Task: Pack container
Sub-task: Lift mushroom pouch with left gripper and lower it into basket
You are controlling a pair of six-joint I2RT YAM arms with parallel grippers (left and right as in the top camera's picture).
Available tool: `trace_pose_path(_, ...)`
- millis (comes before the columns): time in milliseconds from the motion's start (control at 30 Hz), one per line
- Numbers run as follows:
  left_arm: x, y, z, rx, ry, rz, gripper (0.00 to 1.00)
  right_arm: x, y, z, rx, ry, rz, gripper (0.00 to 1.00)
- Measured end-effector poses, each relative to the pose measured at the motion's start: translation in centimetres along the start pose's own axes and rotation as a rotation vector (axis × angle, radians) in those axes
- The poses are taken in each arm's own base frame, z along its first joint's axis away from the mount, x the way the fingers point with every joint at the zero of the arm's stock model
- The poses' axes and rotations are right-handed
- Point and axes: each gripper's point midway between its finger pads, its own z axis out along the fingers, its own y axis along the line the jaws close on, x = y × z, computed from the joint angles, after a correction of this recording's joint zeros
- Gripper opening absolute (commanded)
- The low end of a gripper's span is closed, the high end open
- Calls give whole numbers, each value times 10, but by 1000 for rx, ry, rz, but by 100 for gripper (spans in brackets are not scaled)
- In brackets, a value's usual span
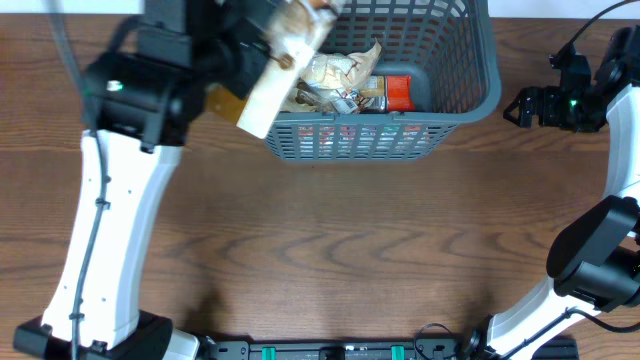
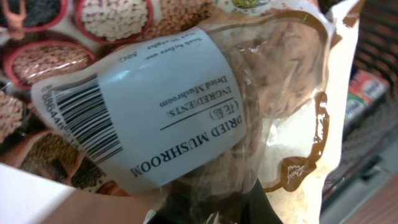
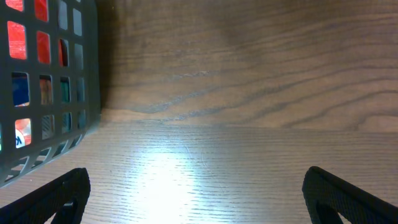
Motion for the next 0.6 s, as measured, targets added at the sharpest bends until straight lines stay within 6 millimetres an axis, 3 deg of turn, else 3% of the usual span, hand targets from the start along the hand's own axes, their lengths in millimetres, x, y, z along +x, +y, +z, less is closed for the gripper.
trace_pose_path(133,-21,-13,18,19,-59,179,6,1,0,0,-1,3,1,99)
trace_pose_path(400,-69,0,68,-75,-219,306,6,0,0,0,-1,1,0,99)
trace_pose_path(500,-65,-7,103,-53,-205,317,6,0,0,0,0,0,0,99)
trace_pose_path(600,-44,-22,145,6,-137,322,6,0,0,0,0,0,0,99)
